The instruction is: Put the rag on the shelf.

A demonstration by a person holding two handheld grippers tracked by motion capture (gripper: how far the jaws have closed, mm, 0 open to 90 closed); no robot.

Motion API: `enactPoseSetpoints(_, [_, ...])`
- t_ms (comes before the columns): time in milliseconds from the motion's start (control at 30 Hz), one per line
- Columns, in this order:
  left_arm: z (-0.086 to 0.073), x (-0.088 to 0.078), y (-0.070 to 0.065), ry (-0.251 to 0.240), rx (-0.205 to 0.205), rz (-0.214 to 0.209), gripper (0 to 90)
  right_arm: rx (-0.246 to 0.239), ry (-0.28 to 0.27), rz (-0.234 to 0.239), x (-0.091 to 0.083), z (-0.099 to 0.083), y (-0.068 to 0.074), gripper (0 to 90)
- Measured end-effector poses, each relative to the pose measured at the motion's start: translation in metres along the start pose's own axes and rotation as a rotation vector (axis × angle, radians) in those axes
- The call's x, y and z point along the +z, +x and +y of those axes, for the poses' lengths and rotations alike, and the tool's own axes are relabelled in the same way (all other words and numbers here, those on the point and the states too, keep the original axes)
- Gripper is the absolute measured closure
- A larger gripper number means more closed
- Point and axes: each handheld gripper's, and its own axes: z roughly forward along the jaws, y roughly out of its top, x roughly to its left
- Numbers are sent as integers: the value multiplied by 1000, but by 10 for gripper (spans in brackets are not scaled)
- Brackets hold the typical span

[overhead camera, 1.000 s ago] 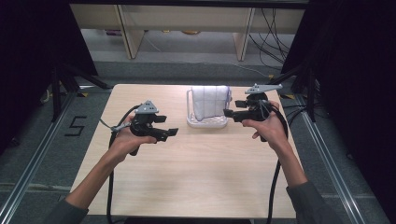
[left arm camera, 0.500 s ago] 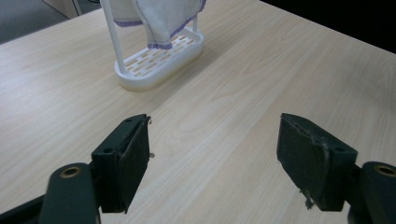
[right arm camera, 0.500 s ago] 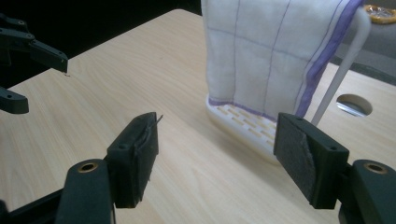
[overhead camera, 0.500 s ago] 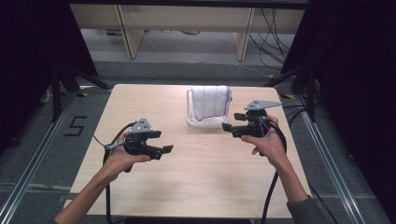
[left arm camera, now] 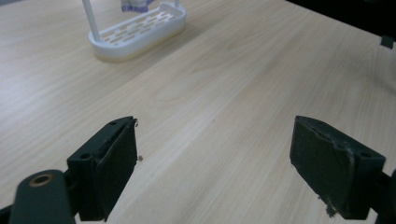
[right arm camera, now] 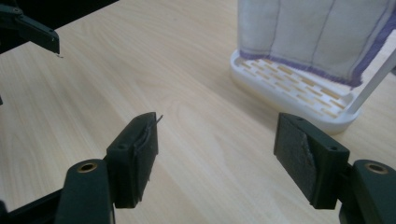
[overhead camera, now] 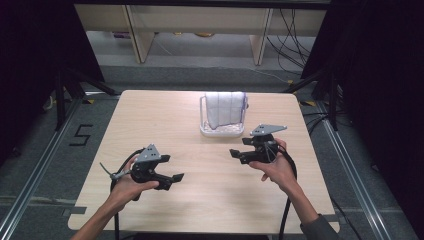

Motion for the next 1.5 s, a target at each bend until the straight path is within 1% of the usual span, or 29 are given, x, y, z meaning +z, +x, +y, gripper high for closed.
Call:
enactPoseSetpoints(67, [-4,0,0,-6,-7,-3,145,-23,-3,0,2,-4,1,315])
enactPoseSetpoints(100, [-7,0,0,-9,-11,-2,145,-2,-2,5,4,-5,3,315])
enactPoseSetpoints(133, [-10,0,-1,-8,-9,8,145,-14,7,-1,3,-6,2,315])
enactPoseSetpoints(167, [-13,1,-2,-6,-14,5,145,-6,11,0,5,-8,4,315])
enactPoseSetpoints(267, [-24,3,-5,25,6,3,146,-2,20,1,10,-14,7,315])
enactPoseSetpoints(300, [-26,3,-6,29,11,11,146,6,37,3,11,-16,10,315])
enactPoseSetpoints(333, [-28,3,-6,28,17,22,146,-8,38,8,12,-18,10,315])
enactPoseSetpoints(367, [-30,4,-7,24,12,18,146,-16,41,4,14,-20,11,316])
enactPoseSetpoints(400, [-31,3,-7,35,24,32,146,-8,52,10,14,-23,13,315])
enactPoseSetpoints(433, [-32,3,-7,30,22,33,146,-19,59,-1,15,-25,14,315])
enactPoseSetpoints(533, [-35,3,-9,32,17,33,146,8,69,7,15,-32,21,316])
enactPoseSetpoints(567, [-36,4,-11,22,10,36,147,-16,72,3,15,-34,21,316])
enactPoseSetpoints(600, [-36,2,-12,34,23,35,147,-25,75,3,15,-36,22,315])
enactPoseSetpoints(633, [-37,2,-13,38,23,33,147,-20,79,6,14,-39,24,315])
enactPoseSetpoints(667, [-38,3,-14,27,15,25,147,-39,79,11,15,-40,24,315])
enactPoseSetpoints(767, [-41,3,-14,36,22,26,147,-20,86,12,12,-47,27,315])
enactPoseSetpoints(800, [-42,3,-15,43,12,26,147,-33,79,17,12,-50,27,315])
enactPoseSetpoints(833, [-43,3,-15,46,16,33,147,-22,79,15,11,-53,28,315])
enactPoseSetpoints(900, [-45,5,-17,55,17,27,147,-25,90,20,11,-59,28,315])
enactPoseSetpoints(933, [-45,4,-17,76,34,23,147,-25,96,30,12,-60,28,315])
enactPoseSetpoints(967, [-46,6,-20,58,20,22,147,-15,105,23,11,-62,30,315])
enactPoseSetpoints(1067, [-46,5,-23,57,24,9,147,-18,101,28,11,-64,31,315])
enactPoseSetpoints(1100, [-46,4,-24,63,30,14,147,-8,96,28,11,-66,33,315])
enactPoseSetpoints(1167, [-48,4,-26,50,22,15,147,-19,99,35,9,-68,36,315])
enactPoseSetpoints(1300, [-51,5,-31,65,33,8,147,-4,104,44,3,-75,42,315])
enactPoseSetpoints(1333, [-51,5,-33,57,22,2,147,-11,102,46,2,-76,42,314])
enactPoseSetpoints(1367, [-51,5,-34,63,33,-1,147,-4,97,44,1,-77,42,311])
enactPoseSetpoints(1400, [-52,5,-36,58,22,0,147,-9,97,46,-1,-79,42,309])
enactPoseSetpoints(1500, [-54,4,-39,62,31,5,147,5,89,47,-5,-84,44,287])
